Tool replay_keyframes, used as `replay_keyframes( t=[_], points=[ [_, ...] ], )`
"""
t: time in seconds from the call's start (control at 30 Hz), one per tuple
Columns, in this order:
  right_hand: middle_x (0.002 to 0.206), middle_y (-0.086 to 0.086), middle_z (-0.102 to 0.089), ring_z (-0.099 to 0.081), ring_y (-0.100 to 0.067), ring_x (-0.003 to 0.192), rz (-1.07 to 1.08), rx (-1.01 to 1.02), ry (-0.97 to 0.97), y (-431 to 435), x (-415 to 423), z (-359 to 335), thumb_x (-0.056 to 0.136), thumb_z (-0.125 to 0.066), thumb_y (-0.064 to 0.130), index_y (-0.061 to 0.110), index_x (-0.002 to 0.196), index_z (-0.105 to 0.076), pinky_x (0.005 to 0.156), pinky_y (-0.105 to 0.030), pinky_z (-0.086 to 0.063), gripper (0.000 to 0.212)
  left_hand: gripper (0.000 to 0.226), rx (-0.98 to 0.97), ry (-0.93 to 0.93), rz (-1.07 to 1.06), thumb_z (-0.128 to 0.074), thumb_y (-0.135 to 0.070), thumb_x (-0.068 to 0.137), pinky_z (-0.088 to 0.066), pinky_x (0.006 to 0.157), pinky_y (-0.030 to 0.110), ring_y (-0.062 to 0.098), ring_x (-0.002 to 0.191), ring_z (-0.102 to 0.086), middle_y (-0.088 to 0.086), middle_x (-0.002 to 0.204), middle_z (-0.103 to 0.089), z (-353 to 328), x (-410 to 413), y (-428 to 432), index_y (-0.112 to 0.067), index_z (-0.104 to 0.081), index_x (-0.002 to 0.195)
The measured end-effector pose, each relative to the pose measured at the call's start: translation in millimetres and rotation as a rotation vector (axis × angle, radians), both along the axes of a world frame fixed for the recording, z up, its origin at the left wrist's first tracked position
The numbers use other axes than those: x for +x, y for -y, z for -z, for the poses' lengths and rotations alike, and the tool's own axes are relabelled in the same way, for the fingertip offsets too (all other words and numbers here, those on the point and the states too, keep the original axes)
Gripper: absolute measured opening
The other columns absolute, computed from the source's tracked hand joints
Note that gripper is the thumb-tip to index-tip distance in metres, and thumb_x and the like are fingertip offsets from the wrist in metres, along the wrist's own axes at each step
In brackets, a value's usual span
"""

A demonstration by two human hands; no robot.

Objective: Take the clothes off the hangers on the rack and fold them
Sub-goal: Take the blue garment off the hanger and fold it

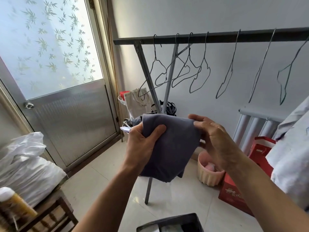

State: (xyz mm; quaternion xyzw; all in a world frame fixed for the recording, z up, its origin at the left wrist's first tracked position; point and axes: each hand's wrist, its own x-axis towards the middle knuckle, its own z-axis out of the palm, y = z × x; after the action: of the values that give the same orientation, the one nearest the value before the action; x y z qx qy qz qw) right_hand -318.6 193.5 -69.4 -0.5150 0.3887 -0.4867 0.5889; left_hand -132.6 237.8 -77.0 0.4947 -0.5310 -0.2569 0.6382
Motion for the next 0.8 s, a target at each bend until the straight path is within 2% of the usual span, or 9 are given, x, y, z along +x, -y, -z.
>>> replay_keyframes(
  t=[0.1,0.17,0.2,0.27,0.33,0.4,0.5,0.6,0.8],
  points=[
    [0.103,0.004,-0.070,-0.067,-0.011,0.091,-0.059,-0.095,-0.124,-4.2,-3.6,-4.3,0.065,-0.076,0.048,0.023,0.122,-0.059,0.064,-0.020,-0.051,0.065,0.010,-0.062,0.064,-0.060,-0.075,-0.021,0.083,-0.052,0.066,0.017,0.002,0.076,-0.065,-0.002,0.093,-0.061,-4.0,-4.2,1.7,-0.021,-0.068,0.076],
    [0.107,0.003,-0.068,-0.068,-0.009,0.094,-0.026,-0.182,-0.274,-6.1,-1.1,-4.6,0.052,-0.085,0.045,0.024,0.124,-0.053,0.069,-0.021,-0.055,0.081,0.010,-0.094,0.088,-0.095,-0.076,-0.031,0.079,-0.052,0.073,0.016,-0.002,0.091,-0.065,-0.005,0.110,-0.059,-4.5,-4.0,5.2,-0.032,-0.066,0.079],
    [0.105,0.002,-0.068,-0.068,-0.012,0.094,0.021,-0.226,-0.345,-6.7,0.7,-3.4,0.054,-0.089,0.038,0.024,0.122,-0.055,0.071,-0.025,-0.057,0.077,0.011,-0.107,0.114,-0.111,-0.077,-0.037,0.077,-0.052,0.079,0.015,-0.005,0.102,-0.061,-0.007,0.122,-0.055,-5.1,-2.8,7.2,-0.036,-0.067,0.081],
    [0.093,0.003,-0.070,-0.068,-0.013,0.084,0.124,-0.308,-0.392,-7.9,3.3,-2.7,0.065,-0.088,0.021,0.022,0.109,-0.062,0.067,-0.029,-0.058,0.050,0.018,-0.095,0.119,-0.090,-0.077,-0.056,0.073,-0.055,0.089,0.029,0.011,0.115,-0.061,0.000,0.129,-0.059,-5.5,0.7,11.1,-0.041,-0.072,0.082],
    [0.073,0.010,-0.068,-0.063,-0.008,0.069,0.162,-0.372,-0.362,-6.4,-0.2,-2.7,0.073,-0.081,0.012,0.021,0.089,-0.066,0.058,-0.021,-0.051,0.024,0.025,-0.091,0.041,-0.036,-0.080,-0.053,0.069,-0.058,0.079,0.039,0.018,0.098,-0.069,0.003,0.105,-0.072,-5.8,4.1,11.6,-0.034,-0.074,0.086],
    [0.065,0.013,-0.064,-0.061,-0.005,0.064,0.141,-0.378,-0.322,-6.2,-3.0,-4.8,0.075,-0.077,0.010,0.019,0.079,-0.066,0.057,-0.018,-0.049,0.015,0.026,-0.117,-0.005,-0.031,-0.081,-0.047,0.069,-0.056,0.063,0.034,0.015,0.074,-0.069,-0.001,0.077,-0.072,-5.5,4.6,10.9,-0.025,-0.074,0.078],
    [0.067,0.005,-0.069,-0.066,-0.012,0.066,0.098,-0.239,-0.149,-6.6,-2.3,-4.7,0.082,-0.070,0.009,0.012,0.080,-0.066,0.055,-0.022,-0.050,0.005,0.016,-0.132,-0.024,-0.057,-0.076,-0.040,0.080,-0.051,0.057,0.024,0.004,0.063,-0.060,-0.010,0.065,-0.066,-3.3,-3.8,10.0,-0.025,-0.072,0.075],
    [0.069,-0.002,-0.070,-0.067,-0.016,0.064,0.047,-0.111,0.018,-9.1,1.9,0.9,0.089,-0.063,0.010,0.005,0.082,-0.066,0.053,-0.024,-0.051,0.009,0.013,-0.093,-0.091,-0.064,-0.065,-0.030,0.089,-0.047,0.058,0.019,-0.001,0.064,-0.057,-0.015,0.067,-0.065,1.2,-12.0,12.4,-0.022,-0.071,0.081],
    [0.090,-0.011,-0.073,-0.072,-0.023,0.077,0.043,-0.025,0.046,-4.6,1.7,16.9,0.091,-0.063,0.020,0.001,0.105,-0.064,0.063,-0.030,-0.059,0.023,0.021,0.106,-0.297,0.089,-0.060,-0.033,0.093,-0.054,0.063,0.025,0.010,0.073,-0.066,-0.002,0.082,-0.071,10.1,-15.9,11.0,-0.015,-0.070,0.099]
  ],
)
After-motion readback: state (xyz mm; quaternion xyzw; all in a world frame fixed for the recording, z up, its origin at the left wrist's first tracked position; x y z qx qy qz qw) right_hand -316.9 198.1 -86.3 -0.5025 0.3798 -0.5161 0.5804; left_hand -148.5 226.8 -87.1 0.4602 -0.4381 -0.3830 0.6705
